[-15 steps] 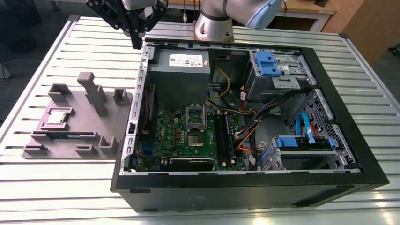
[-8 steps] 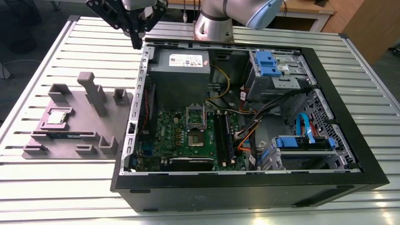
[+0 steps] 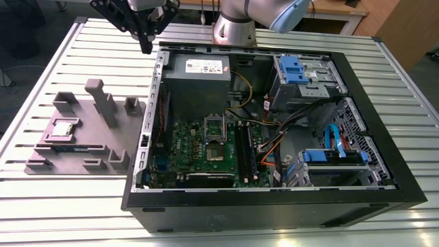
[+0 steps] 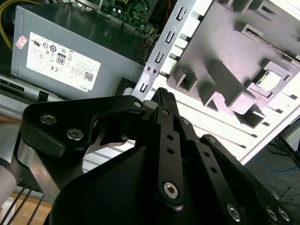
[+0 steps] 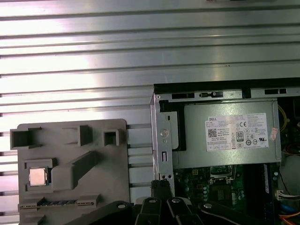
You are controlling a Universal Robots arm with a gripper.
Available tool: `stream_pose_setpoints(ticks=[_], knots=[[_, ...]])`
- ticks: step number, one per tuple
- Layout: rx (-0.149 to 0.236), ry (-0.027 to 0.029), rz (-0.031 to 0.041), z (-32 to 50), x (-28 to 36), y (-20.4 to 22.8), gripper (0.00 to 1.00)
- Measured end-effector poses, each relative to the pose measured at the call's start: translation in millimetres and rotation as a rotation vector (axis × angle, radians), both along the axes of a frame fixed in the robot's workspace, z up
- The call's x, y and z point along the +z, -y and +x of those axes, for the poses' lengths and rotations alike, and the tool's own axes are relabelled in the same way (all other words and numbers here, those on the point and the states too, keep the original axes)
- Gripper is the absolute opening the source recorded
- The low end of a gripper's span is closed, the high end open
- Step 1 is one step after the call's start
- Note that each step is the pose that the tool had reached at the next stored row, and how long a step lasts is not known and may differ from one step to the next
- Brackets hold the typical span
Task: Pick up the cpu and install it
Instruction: 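Reach for the cpu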
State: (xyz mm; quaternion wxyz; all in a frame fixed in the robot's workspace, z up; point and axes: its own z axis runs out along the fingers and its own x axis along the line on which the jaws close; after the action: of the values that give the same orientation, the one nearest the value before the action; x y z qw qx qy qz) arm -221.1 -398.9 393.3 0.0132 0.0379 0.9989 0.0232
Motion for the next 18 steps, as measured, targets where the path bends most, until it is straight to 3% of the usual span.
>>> stream_pose_setpoints(ticks=[18], knots=[[0.0,0.0003,0.0,-29.3,-0.6,0.0,0.11]])
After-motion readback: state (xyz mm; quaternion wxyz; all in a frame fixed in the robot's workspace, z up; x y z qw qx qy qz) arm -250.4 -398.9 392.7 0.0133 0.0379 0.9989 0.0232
